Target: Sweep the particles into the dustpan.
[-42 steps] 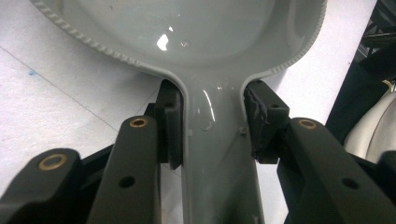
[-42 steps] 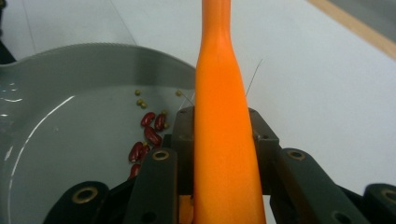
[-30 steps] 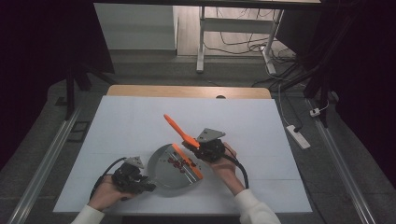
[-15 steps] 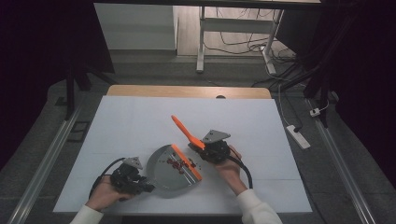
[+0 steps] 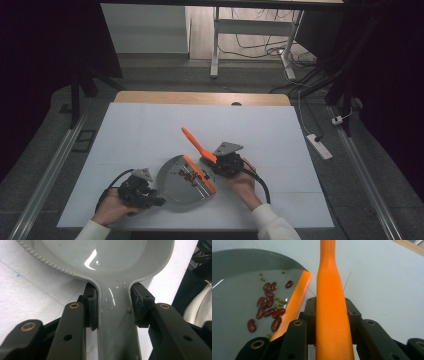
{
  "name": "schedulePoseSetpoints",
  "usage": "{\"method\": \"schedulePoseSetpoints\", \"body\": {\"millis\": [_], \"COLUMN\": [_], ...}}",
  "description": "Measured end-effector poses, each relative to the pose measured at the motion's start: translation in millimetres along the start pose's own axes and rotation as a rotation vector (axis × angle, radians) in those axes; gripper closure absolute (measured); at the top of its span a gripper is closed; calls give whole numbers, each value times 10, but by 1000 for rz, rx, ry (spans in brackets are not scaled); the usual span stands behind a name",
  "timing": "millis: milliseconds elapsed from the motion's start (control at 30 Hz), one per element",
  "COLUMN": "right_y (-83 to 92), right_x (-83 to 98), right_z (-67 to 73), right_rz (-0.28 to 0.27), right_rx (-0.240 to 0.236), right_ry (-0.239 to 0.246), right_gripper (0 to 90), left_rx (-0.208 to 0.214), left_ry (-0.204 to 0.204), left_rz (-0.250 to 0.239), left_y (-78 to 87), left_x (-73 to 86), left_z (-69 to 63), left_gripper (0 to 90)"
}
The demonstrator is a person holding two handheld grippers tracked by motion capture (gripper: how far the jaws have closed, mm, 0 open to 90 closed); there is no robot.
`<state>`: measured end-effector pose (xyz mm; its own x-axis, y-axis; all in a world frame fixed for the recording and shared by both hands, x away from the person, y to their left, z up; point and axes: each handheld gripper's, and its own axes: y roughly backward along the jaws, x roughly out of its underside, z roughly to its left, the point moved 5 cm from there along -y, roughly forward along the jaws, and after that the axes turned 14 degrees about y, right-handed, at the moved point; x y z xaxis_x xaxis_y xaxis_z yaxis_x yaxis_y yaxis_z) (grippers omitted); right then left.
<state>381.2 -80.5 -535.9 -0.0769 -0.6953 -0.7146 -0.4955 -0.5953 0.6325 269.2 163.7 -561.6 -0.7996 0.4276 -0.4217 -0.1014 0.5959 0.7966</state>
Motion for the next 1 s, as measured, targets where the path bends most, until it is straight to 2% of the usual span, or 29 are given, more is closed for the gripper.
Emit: {"method": "schedulePoseSetpoints", "body": {"millis": [267, 733, 867, 1000], "right_y": [7, 18, 20, 22], "right_x": [-1, -34, -47, -80], "right_z": [62, 192, 219, 261], "right_rz": [-19, -42, -50, -60], "right_rx": [-17, -49, -64, -69], "right_ry": [-33, -37, -64, -56], "right_gripper": [706, 704, 704, 705], "left_rx": [-2, -2, -2, -3], "left_ry": [-3, -1, 0, -1], "left_rz": [1, -1, 0, 1], "left_y": [1, -1, -1, -2], "left_x": [0, -1, -1, -1], "left_z": [1, -1, -1, 0], "left_gripper": [612, 613, 613, 613]}}
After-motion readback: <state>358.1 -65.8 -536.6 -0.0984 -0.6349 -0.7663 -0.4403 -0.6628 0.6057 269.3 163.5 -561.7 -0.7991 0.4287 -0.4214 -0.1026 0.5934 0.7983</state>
